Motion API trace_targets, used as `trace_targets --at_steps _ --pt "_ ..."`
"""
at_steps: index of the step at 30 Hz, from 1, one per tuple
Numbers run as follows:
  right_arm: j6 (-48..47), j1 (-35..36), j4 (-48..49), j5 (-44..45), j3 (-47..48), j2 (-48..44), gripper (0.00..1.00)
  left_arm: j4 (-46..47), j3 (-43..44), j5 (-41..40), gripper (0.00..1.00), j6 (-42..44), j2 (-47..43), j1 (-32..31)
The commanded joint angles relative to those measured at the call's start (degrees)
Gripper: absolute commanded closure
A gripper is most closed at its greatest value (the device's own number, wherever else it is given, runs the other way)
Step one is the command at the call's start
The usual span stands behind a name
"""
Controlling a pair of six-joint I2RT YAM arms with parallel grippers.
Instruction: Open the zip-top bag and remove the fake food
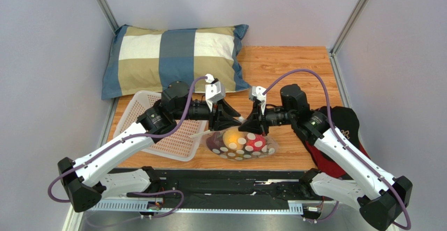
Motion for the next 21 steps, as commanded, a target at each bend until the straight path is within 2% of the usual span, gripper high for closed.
trace_targets --at_steps 1,6,8,9,12,17,18,19,21 --pt "0.2 0.1 0.2 -1.0 2.0 -1.1 1.00 0.9 1.7 2.0 0.58 1.8 1.6 0.1" --pt "0.2 0.1 0.1 -1.3 2.4 -1.0 1.00 0.7 2.0 1.2 0.57 2.6 2.4 0.1" --pt "0.3 0.1 -0.1 -1.3 2.6 -1.0 1.00 0.6 2.2 0.9 0.60 2.9 2.4 0.1" --pt "0.3 0.1 -0.1 -1.4 2.6 -0.9 1.00 0.7 2.2 0.9 0.69 2.9 2.4 0.1" --pt "0.3 0.1 -0.4 -1.6 2.7 -0.7 1.00 0.4 2.5 0.2 0.86 2.7 3.0 0.1" --pt "1.2 0.0 -0.6 -1.5 2.8 -1.1 0.99 0.8 3.1 0.5 1.00 2.1 3.8 0.0" --pt "2.0 0.0 -0.6 -0.1 3.0 -1.4 0.78 0.6 3.1 0.2 1.00 2.0 3.7 0.1" --pt "2.6 0.1 -0.6 1.0 3.1 -1.7 0.68 0.4 3.1 0.1 1.00 2.0 3.6 0.1" --pt "3.0 0.1 0.0 2.0 3.0 -2.7 0.57 0.7 2.6 0.0 1.00 1.6 2.9 0.1"
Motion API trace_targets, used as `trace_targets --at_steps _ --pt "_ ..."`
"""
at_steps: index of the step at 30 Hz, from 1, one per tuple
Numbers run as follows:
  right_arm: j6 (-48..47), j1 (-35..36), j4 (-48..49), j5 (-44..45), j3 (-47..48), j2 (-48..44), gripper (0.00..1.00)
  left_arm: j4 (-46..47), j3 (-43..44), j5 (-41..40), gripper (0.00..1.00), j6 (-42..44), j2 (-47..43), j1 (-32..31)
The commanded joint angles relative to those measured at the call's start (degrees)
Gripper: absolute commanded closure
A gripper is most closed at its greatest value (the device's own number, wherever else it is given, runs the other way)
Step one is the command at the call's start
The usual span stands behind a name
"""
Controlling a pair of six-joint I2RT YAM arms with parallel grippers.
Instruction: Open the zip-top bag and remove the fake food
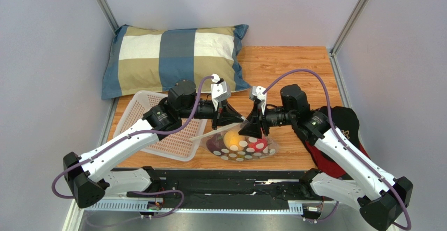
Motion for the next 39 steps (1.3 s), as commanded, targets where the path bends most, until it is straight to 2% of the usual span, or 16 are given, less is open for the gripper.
trace_targets --at_steps 1,8,11,13,14,17,20,23,26,32,39 --pt "2.0 0.1 2.2 2.4 2.8 -3.0 0.49 1.2 1.9 0.1 1.00 0.0 -1.0 0.1" --pt "2.3 0.1 2.9 2.9 3.2 -2.8 0.49 1.0 1.8 0.6 1.00 -0.2 -1.9 0.1" --pt "3.8 0.1 4.5 3.7 3.6 -2.1 0.56 1.6 1.5 1.3 1.00 -0.8 -1.6 0.1" --pt "4.2 0.1 5.0 4.4 4.3 -1.3 0.89 2.0 0.9 1.3 1.00 -1.1 -1.6 0.1" --pt "4.6 0.1 5.0 6.8 4.6 -1.0 1.00 1.7 0.9 0.4 1.00 -1.2 -1.7 0.1" --pt "6.3 -0.1 4.3 13.6 4.0 -2.9 1.00 -0.5 -0.4 -3.9 1.00 -1.6 -3.5 0.1" --pt "9.9 -1.9 10.3 17.5 0.0 -7.7 1.00 -2.8 -4.6 -10.7 1.00 -2.3 -7.4 0.1" --pt "11.6 -4.8 11.1 15.4 -1.2 -10.2 1.00 -5.8 -9.9 -19.3 1.00 -4.0 -13.5 0.1" --pt "12.9 -7.5 12.6 12.3 -3.0 -11.5 1.00 -6.4 -15.2 -24.1 1.00 -7.9 -19.6 0.1" --pt "13.1 -11.2 12.8 10.2 -4.2 -12.2 1.00 -12.6 -22.3 -28.1 1.00 -15.1 -31.1 0.1" --pt "13.1 -14.9 13.8 8.5 -4.8 -11.4 1.00 -18.3 -28.6 -25.3 1.00 -22.7 -42.4 0.1"
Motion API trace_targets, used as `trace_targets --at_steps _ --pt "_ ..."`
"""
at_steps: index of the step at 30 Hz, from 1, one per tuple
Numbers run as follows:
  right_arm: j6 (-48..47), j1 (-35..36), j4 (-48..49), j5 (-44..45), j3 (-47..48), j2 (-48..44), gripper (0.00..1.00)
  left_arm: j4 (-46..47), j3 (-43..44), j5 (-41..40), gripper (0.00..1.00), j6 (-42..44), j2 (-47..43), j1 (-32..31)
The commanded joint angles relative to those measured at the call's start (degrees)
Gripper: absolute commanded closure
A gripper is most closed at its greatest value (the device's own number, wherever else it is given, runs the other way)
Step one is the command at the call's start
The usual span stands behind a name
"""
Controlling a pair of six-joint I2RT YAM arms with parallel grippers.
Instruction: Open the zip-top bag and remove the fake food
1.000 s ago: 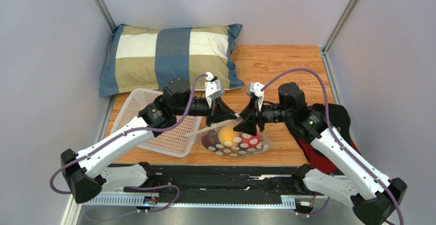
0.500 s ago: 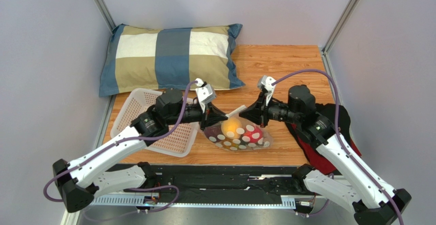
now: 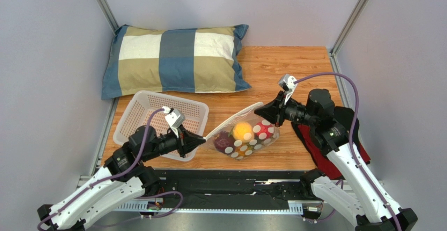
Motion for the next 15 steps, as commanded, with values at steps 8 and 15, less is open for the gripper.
trace_targets --at_steps 8,15 --pt "0.0 -5.7 7.4 -5.3 -0.9 2.8 1.00 -7.0 -3.1 7.1 1.00 -11.5 -3.6 -0.6" --pt "-5.8 -5.8 3.6 -16.1 0.2 4.9 1.00 0.8 3.8 6.1 0.67 -2.5 -1.4 -0.8"
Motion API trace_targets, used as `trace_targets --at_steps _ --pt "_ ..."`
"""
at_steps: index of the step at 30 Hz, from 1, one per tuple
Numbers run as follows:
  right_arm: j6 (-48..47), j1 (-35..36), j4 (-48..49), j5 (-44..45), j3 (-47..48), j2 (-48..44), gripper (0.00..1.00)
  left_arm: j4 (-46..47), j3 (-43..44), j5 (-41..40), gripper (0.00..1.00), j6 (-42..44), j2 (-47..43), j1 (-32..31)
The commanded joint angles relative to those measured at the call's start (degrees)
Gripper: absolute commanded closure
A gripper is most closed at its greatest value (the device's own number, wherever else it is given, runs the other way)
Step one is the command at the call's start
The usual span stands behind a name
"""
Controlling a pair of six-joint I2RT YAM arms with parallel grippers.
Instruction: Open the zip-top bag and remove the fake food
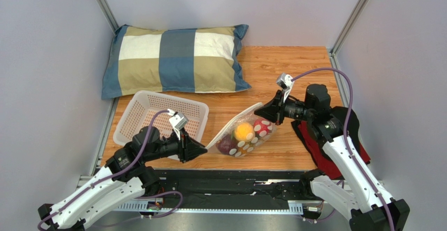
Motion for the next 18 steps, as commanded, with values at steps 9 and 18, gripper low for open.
trace_targets --at_steps 9,18 --pt "-4.2 0.5 1.8 -16.4 2.6 1.5 1.00 12.4 28.4 8.4 0.56 21.4 31.0 0.1" --pt "-4.0 0.7 1.8 -16.5 2.4 1.3 1.00 18.3 31.1 15.2 0.62 24.9 39.9 0.6"
